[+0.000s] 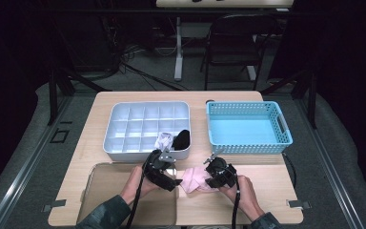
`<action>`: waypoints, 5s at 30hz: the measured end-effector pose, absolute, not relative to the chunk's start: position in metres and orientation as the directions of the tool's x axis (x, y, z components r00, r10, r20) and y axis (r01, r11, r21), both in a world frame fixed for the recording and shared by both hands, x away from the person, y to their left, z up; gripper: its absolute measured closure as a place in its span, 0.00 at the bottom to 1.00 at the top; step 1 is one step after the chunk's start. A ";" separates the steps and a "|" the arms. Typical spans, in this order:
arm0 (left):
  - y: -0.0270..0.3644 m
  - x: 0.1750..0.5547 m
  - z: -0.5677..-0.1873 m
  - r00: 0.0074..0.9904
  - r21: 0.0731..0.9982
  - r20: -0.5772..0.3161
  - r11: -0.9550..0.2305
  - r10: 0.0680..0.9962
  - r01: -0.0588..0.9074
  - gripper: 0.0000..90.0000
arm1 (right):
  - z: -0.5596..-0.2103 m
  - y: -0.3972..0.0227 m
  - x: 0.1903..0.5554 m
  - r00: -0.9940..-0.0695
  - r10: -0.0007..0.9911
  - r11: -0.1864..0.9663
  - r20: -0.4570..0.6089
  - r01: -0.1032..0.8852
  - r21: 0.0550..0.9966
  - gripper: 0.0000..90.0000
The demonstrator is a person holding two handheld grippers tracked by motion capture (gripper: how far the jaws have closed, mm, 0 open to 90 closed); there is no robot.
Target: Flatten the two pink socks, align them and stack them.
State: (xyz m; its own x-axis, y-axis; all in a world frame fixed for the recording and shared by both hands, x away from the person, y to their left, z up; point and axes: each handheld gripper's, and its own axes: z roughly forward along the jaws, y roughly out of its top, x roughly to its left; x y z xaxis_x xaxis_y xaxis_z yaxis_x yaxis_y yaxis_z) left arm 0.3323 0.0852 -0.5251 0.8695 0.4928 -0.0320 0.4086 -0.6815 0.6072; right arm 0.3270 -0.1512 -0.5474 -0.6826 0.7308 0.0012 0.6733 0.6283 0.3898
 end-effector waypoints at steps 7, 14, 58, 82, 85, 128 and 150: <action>0.094 0.330 -0.525 0.852 0.618 -0.040 -0.657 0.522 0.431 0.14 | -0.528 -0.152 0.321 -0.709 0.705 0.625 0.033 0.642 0.444 0.56; 0.097 0.331 -0.526 0.849 0.615 -0.036 -0.658 0.526 0.434 0.12 | -0.519 -0.122 0.311 -0.768 0.641 0.680 0.022 0.580 0.449 0.51; 0.099 0.335 -0.528 0.852 0.587 -0.045 -0.676 0.522 0.445 0.13 | -0.532 -0.096 0.311 -0.792 0.607 0.687 0.066 0.565 0.457 0.67; 0.110 0.336 -0.526 0.831 0.593 -0.047 -0.654 0.554 0.469 0.13 | -0.550 -0.078 0.308 -0.828 0.561 0.773 -0.003 0.522 0.359 0.72; 0.109 0.336 -0.526 0.832 0.588 -0.042 -0.660 0.552 0.467 0.13 | -0.551 -0.078 0.308 -0.814 0.580 0.763 -0.031 0.530 0.370 0.83; 0.060 0.312 -0.530 0.885 0.625 -0.014 -0.687 0.465 0.371 0.17 | -0.504 -0.184 0.304 -0.583 0.807 0.422 0.096 0.683 0.596 0.91; 0.016 0.315 -0.534 0.914 0.606 -0.024 -0.721 0.406 0.337 0.27 | -0.519 -0.239 0.297 -0.456 0.889 0.372 0.040 0.771 0.517 0.78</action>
